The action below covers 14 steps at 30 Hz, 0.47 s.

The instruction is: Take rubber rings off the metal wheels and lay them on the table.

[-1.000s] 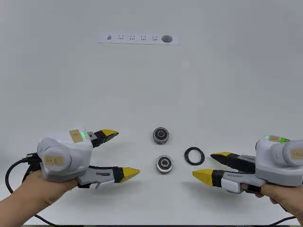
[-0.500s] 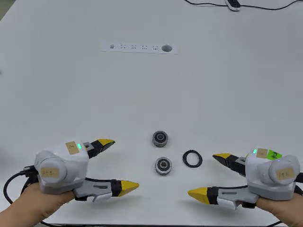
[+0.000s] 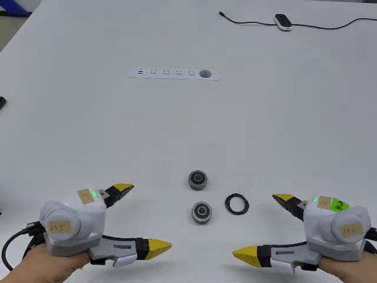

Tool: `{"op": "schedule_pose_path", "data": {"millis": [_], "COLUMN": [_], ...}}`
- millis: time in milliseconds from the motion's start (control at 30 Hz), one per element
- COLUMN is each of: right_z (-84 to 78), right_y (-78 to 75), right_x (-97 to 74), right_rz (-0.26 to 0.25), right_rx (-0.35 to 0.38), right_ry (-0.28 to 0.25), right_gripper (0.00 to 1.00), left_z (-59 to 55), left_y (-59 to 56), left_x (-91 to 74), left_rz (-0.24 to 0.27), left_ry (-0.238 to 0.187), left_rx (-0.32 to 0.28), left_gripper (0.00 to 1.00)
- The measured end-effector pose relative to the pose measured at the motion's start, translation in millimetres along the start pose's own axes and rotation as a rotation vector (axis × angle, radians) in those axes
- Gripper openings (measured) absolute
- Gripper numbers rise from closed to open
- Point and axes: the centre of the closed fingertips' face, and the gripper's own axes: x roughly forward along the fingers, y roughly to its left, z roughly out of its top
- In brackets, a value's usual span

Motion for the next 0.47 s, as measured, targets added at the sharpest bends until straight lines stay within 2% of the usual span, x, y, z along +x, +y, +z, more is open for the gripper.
{"op": "schedule_pose_path", "data": {"millis": [167, 267, 467], "right_z": [-1.6, -1.6, 1.3], "right_y": [2.0, 2.2, 0.4], "right_x": [-2.1, -3.7, -6.2], "right_rz": [-0.006, -0.013, -0.022], "right_rx": [-0.002, -0.005, -0.005], "right_ry": [0.007, 0.007, -0.006], "right_gripper": [0.99, 0.99, 0.99], "left_z": [1.4, 1.8, 9.5], "left_y": [0.0, 2.7, 3.3], "left_x": [-2.0, -3.6, -7.4], "left_rz": [0.006, 0.022, 0.040], "left_ry": [-0.017, -0.022, -0.056], "left_rx": [-0.004, -0.003, 0.017], "left_gripper": [1.00, 1.00, 1.00]}}
